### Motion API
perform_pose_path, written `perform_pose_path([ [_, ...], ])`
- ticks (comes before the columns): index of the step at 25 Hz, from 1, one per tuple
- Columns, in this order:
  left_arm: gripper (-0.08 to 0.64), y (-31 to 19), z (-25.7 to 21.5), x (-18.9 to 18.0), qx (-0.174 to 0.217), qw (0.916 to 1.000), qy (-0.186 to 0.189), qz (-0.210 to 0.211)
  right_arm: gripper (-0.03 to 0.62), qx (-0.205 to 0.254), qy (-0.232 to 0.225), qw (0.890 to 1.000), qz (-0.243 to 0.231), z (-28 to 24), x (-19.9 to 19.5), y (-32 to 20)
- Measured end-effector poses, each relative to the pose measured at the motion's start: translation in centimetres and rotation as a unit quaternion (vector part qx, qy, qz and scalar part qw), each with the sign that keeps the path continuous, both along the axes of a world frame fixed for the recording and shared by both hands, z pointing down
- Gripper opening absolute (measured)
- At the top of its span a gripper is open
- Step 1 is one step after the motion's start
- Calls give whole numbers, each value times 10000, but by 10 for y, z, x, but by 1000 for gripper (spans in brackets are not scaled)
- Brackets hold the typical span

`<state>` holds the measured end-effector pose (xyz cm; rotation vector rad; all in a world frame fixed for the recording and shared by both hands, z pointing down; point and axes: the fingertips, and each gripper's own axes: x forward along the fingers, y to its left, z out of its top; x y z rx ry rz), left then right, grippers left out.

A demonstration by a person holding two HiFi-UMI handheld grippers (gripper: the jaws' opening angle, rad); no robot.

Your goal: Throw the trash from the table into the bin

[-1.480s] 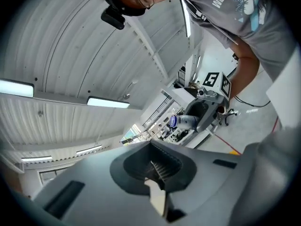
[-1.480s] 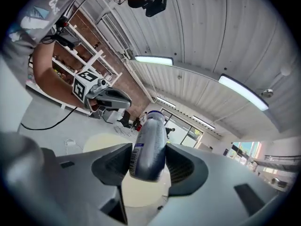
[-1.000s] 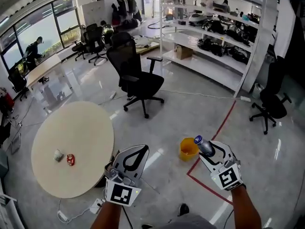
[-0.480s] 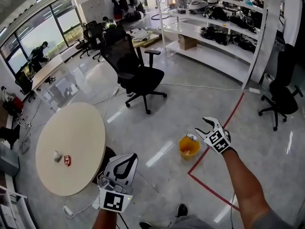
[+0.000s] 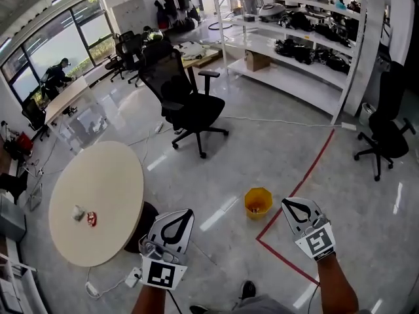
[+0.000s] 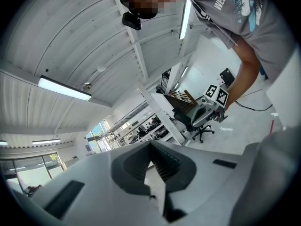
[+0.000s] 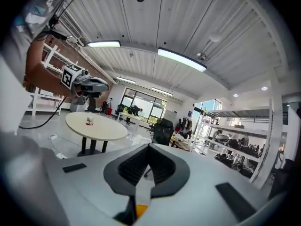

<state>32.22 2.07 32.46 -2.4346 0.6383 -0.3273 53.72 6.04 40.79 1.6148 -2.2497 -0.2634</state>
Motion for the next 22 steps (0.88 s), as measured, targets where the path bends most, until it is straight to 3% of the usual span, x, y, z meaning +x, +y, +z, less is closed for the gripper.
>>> perform_pose_path([
  [4,43,10,3,-30,38,9999,80,-95,6,120,187,9997,-127,-9,-35,10],
  [9,43,15,-14,-118,76,9984,337,-441,6,227,449,9977,-461,-34,-118,12],
  [16,43,25,-41,-312,234,9934,569,-968,6,366,504,9944,-859,-73,-301,2],
  [22,43,51,-46,-509,413,9845,574,-1607,6,606,687,9850,-1463,-86,-489,-6],
])
